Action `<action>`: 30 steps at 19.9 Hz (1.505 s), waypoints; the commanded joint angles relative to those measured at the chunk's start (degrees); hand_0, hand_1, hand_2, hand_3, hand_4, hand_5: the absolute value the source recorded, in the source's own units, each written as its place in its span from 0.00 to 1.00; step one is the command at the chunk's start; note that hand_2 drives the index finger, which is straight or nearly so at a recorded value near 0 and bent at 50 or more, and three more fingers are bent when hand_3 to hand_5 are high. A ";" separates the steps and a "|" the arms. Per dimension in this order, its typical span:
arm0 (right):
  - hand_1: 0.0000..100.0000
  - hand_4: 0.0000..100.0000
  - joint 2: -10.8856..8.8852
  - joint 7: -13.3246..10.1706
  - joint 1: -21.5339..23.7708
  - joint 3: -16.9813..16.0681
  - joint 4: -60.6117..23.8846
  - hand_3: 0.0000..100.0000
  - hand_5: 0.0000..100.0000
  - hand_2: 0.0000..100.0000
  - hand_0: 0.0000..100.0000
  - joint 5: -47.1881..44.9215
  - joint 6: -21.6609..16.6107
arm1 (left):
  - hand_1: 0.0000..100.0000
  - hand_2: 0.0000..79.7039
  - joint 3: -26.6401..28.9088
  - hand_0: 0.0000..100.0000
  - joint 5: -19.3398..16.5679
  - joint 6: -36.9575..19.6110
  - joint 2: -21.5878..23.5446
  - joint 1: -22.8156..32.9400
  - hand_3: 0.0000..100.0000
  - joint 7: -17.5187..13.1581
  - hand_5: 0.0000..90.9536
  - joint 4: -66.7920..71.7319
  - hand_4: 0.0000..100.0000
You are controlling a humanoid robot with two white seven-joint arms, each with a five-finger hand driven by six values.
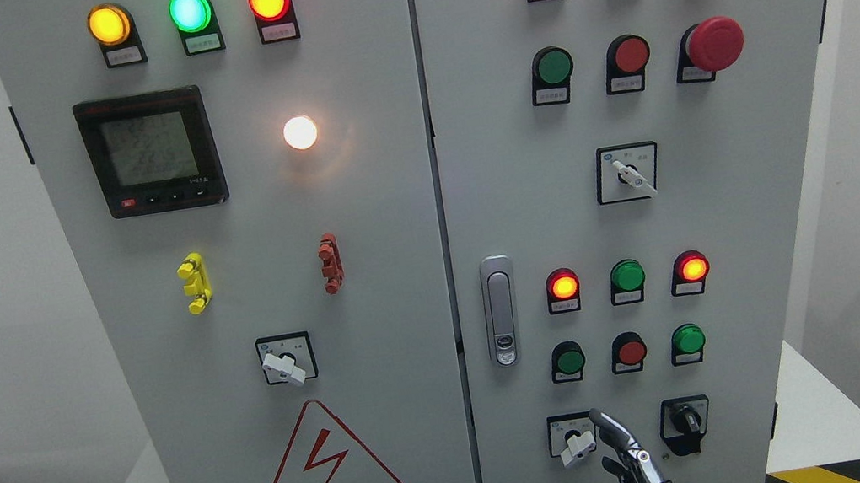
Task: Release door handle
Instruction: 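Raise the right hand up toward the silver vertical door handle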
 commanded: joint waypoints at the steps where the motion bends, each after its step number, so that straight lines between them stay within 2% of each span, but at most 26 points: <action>1: 0.08 0.00 -0.14 -0.21 1.72 1.77 -2.99 0.00 0.00 0.00 0.16 0.14 -0.34 | 0.00 0.03 -1.14 0.00 0.00 0.10 0.00 0.00 0.09 0.14 0.00 -0.88 0.01; 11: 0.10 0.00 -0.14 -0.21 1.11 1.77 -2.90 0.00 0.00 0.00 0.16 1.19 0.01 | 0.00 0.03 -1.14 0.00 0.00 0.01 0.00 0.00 0.09 0.05 0.00 -0.88 0.01; 13: 0.18 0.04 -0.14 -2.04 -0.29 1.69 -2.90 0.01 0.00 0.00 0.18 7.74 0.10 | 0.00 0.03 -1.14 0.00 0.00 0.01 0.00 0.00 0.09 0.05 0.00 -0.97 0.01; 14: 0.22 0.15 -0.05 -3.88 -1.61 1.42 -2.55 0.06 0.06 0.00 0.20 13.96 0.45 | 0.00 0.03 -1.14 0.00 0.00 0.01 0.00 0.00 0.09 0.14 0.00 -0.97 0.01; 15: 0.27 0.33 -0.05 -5.30 -3.10 1.33 -2.20 0.24 0.25 0.00 0.26 20.55 1.59 | 0.00 0.03 -1.14 0.00 0.00 0.01 0.00 0.00 0.09 0.14 0.00 -0.88 0.01; 16: 0.30 0.54 -0.05 -5.92 -4.59 1.33 -1.93 0.52 0.51 0.00 0.33 27.14 2.99 | 0.00 0.03 -1.14 0.00 0.00 0.01 0.00 0.00 0.09 0.14 0.00 -0.88 0.01; 18: 0.34 0.73 0.13 -5.93 -5.48 1.68 -1.93 0.73 0.76 0.00 0.38 36.66 3.35 | 0.00 0.03 -1.14 0.00 0.00 0.01 0.00 0.00 0.09 0.14 0.00 -0.96 0.01; 19: 0.35 0.80 0.13 -5.93 -6.01 1.69 -1.85 0.80 0.85 0.00 0.42 40.61 3.44 | 0.00 0.03 -1.14 0.00 0.00 0.01 0.00 0.00 0.09 0.14 0.00 -0.97 0.01; 22: 0.37 0.88 0.13 -6.01 -7.50 1.77 -0.62 0.88 0.95 0.00 0.45 48.28 3.44 | 0.00 0.03 -1.14 0.00 0.00 0.01 0.00 0.00 0.09 0.05 0.00 -0.88 0.01; 25: 0.37 0.94 0.13 -5.93 -8.73 2.82 0.61 0.98 0.98 0.00 0.44 55.39 3.44 | 0.00 0.03 -1.14 0.00 0.00 0.01 0.00 0.00 0.08 0.14 0.00 -0.96 0.01; 27: 0.36 1.00 0.22 -5.84 -10.84 3.70 2.89 1.00 0.98 0.00 0.43 59.09 3.53 | 0.00 0.03 -1.14 0.00 0.00 0.01 0.00 0.00 0.08 0.14 0.00 -0.88 0.01; 30: 0.33 1.00 0.22 -5.84 -13.92 5.28 5.70 1.00 1.00 0.00 0.38 64.72 5.89 | 0.00 0.03 -1.14 0.00 0.00 0.01 0.00 0.00 0.08 0.14 0.00 -0.96 0.01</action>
